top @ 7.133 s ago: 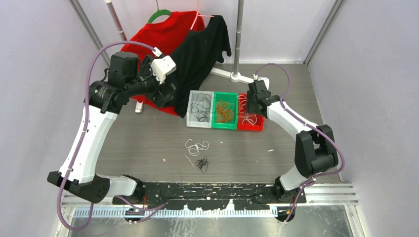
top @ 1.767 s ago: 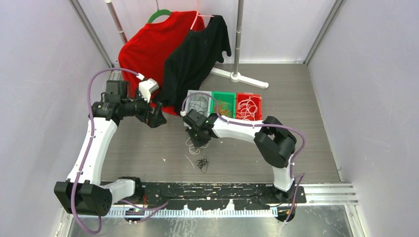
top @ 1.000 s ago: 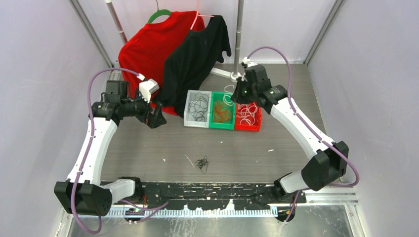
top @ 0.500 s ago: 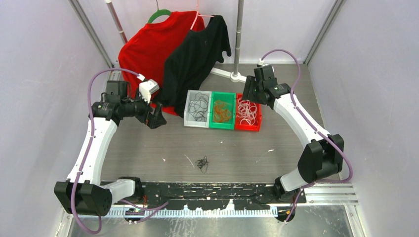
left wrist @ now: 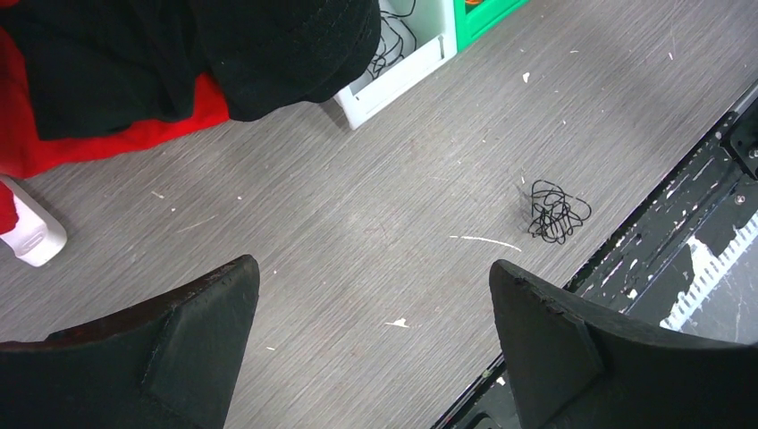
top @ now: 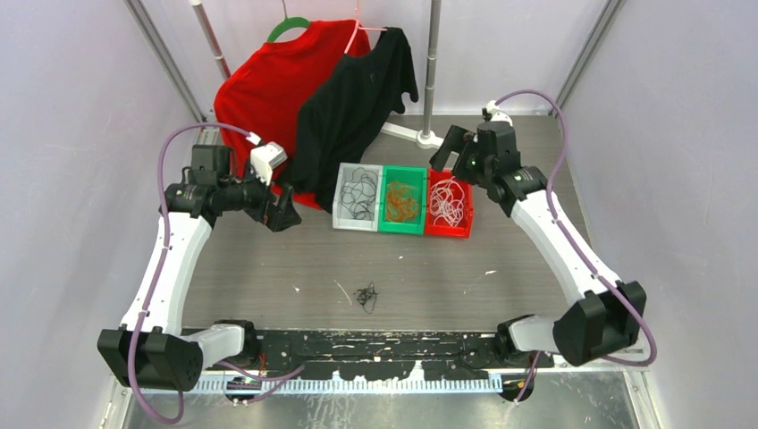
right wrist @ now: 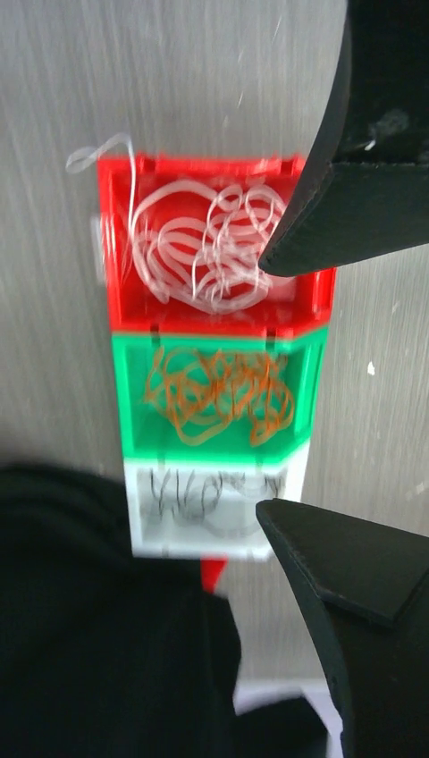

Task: Untangle the cables
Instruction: Place the cable in the bin, then pick up the cable at the center of the board, then adjust the cable.

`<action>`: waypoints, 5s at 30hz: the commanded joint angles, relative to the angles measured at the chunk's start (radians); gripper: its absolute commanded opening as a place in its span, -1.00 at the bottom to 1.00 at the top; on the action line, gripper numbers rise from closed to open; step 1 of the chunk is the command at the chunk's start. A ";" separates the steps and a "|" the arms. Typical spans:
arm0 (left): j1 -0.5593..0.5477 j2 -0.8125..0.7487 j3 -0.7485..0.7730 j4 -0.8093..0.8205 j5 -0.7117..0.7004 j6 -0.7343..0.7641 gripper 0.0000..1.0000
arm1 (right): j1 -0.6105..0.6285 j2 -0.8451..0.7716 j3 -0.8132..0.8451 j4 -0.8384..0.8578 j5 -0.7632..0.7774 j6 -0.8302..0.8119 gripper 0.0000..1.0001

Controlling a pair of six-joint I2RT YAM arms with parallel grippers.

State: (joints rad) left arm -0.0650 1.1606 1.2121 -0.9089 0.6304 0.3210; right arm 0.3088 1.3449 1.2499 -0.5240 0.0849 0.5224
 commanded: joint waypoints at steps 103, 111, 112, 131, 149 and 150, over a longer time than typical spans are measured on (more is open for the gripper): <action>-0.227 -0.050 -0.021 -0.195 0.441 0.084 -0.52 | 0.806 -0.049 -0.114 0.306 -0.327 -0.151 -0.99; -0.239 -0.063 -0.030 -0.127 0.345 0.025 -1.00 | 0.803 -0.062 -0.123 0.324 -0.315 -0.128 -0.99; -0.239 -0.068 -0.018 -0.132 0.326 0.028 -1.00 | 0.799 -0.068 -0.134 0.334 -0.310 -0.122 -0.99; -0.240 -0.119 0.272 -0.239 0.265 -0.075 -1.00 | 0.763 -0.164 -0.267 0.586 -0.131 0.033 0.72; -0.241 -0.223 0.136 -0.090 0.136 -0.255 -1.00 | 0.802 -0.176 -0.131 0.527 -0.058 -0.156 0.69; -0.241 -0.223 0.137 -0.091 0.137 -0.263 -1.00 | 0.809 -0.161 -0.123 0.529 -0.049 -0.166 0.69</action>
State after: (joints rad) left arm -0.3016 0.9531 1.3380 -1.0668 0.7765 0.1192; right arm 1.0893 1.1339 1.0653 -0.0097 0.0288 0.4225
